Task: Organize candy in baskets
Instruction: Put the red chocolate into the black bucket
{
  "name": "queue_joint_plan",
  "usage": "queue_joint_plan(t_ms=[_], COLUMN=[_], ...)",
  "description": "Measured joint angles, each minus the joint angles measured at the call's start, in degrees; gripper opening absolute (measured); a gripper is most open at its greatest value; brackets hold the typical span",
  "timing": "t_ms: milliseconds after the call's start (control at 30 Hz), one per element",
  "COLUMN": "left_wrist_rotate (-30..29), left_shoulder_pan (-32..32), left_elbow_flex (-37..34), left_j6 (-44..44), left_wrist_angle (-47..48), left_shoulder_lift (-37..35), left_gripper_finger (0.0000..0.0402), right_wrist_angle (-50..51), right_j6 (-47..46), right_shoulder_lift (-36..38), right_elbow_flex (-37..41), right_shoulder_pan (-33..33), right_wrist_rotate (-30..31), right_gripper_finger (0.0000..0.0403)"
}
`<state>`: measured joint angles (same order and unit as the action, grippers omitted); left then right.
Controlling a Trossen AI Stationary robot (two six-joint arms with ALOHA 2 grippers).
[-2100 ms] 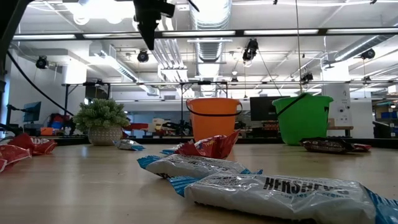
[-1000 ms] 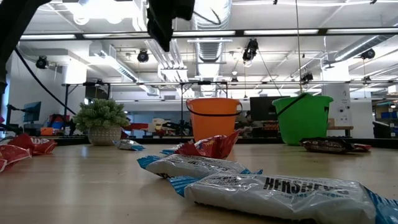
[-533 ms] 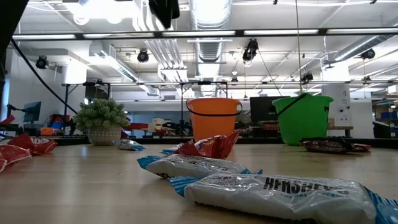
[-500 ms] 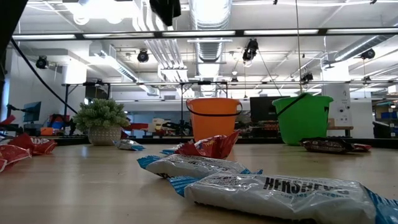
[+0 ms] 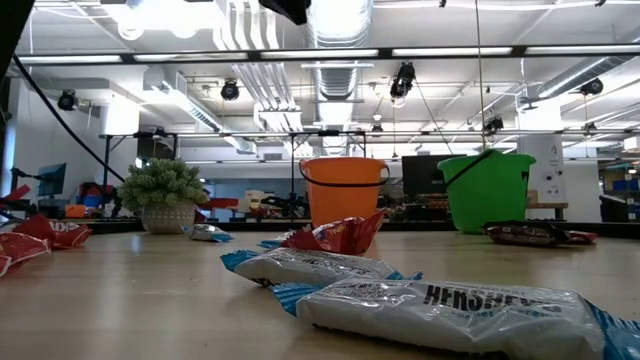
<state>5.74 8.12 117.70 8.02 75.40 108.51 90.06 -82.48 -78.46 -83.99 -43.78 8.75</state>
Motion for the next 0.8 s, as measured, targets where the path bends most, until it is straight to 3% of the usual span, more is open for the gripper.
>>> queue_joint_plan(t_ms=[300, 800], left_wrist_rotate=[0.31, 1.15], left_shoulder_pan=[1.62, 2.62], left_elbow_flex=[-9.67, -26.97], left_j6=[0.53, 14.40], left_wrist_angle=[-10.64, -27.21], left_shoulder_lift=[0.04, 0.02], left_gripper_finger=[0.0212, 0.0212], right_wrist_angle=[-0.05, -0.02], right_j6=[-0.11, -1.58], right_shoulder_lift=[1.73, 6.08], right_elbow_flex=[0.00, 0.00], right_shoulder_pan=[0.60, 1.24], right_wrist_rotate=[3.07, 6.17], right_gripper_finger=[0.0155, 0.0155])
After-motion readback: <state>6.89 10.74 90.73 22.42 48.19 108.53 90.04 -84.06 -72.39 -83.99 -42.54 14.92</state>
